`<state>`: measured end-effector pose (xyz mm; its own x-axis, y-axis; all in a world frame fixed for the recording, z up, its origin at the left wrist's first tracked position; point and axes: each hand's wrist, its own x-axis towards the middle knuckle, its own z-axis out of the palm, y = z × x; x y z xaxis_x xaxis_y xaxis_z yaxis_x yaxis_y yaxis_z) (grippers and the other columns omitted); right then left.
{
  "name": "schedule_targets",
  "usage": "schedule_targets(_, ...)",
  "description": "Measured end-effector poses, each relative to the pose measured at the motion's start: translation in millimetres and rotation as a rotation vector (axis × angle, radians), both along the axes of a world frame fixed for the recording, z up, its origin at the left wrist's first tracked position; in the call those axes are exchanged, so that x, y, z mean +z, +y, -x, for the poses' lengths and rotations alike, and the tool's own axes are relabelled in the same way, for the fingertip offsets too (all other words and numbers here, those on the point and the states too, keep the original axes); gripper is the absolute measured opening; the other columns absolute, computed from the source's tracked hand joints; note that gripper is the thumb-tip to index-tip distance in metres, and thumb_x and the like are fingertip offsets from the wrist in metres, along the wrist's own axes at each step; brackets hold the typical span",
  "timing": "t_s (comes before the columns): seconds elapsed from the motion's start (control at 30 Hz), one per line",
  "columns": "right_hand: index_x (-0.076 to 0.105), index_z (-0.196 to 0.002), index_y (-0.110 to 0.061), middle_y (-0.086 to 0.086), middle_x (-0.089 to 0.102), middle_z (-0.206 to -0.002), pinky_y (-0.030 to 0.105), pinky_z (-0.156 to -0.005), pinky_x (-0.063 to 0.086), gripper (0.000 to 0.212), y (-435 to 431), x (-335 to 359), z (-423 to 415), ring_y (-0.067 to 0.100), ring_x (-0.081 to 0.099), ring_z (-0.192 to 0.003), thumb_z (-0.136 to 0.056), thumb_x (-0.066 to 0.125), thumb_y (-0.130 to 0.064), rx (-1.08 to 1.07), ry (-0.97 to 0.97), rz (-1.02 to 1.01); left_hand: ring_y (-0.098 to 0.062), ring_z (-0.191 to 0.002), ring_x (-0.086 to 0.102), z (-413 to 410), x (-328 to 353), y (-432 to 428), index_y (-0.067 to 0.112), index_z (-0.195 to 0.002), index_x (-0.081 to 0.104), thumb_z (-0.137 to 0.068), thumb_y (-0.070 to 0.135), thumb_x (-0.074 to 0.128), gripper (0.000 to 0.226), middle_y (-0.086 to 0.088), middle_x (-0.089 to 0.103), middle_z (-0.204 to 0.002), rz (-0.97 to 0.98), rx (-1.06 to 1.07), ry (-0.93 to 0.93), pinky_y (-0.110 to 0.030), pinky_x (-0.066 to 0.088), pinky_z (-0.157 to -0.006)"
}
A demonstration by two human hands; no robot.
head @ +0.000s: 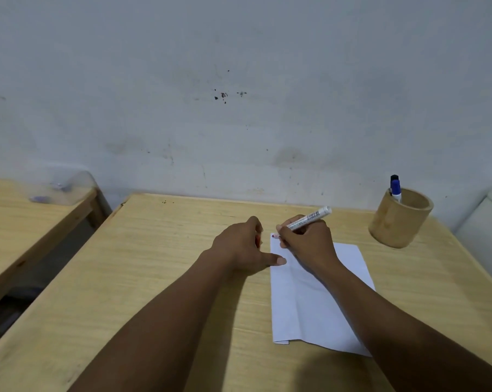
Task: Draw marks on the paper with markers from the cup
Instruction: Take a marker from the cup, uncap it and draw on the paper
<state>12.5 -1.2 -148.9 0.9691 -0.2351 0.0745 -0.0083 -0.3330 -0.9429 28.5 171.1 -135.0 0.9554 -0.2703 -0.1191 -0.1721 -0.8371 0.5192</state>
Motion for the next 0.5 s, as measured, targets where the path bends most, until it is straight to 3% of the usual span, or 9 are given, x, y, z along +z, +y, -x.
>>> schedule_targets(0.3, 0.076, -0.086, -0.017, -0.004, 0.079, -0.074, 0.037, -0.071, 0.065, 0.009, 2.8, -1.3, -3.7, 0.006, 0.076, -0.066, -0.086, 0.078, -0.026, -0.015, 0.013, 0.105, -0.013, -0.089, 0.063, -2.4, -2.9, 0.9, 0.025, -0.121, 0.048, -0.059, 0.074, 0.080, 0.085, 0.013, 0.063, -0.092, 0.009, -0.016, -0.017, -0.040, 0.057, -0.080)
schedule_targets(0.5, 0.077, -0.081, -0.013, 0.003, 0.080, -0.073, 0.043, -0.073, 0.065, 0.006, -1.8, -1.8, -4.4, 0.016, 0.078, -0.070, -0.082, 0.079, -0.018, 0.007, 0.051, -0.001, -0.014, -0.091, 0.064, -2.0, -1.3, -0.3, 0.026, -0.121, 0.049, -0.058, 0.073, 0.082, 0.086, 0.012, 0.065, -0.095, 0.021, 0.004, -0.005, -0.039, 0.057, -0.082)
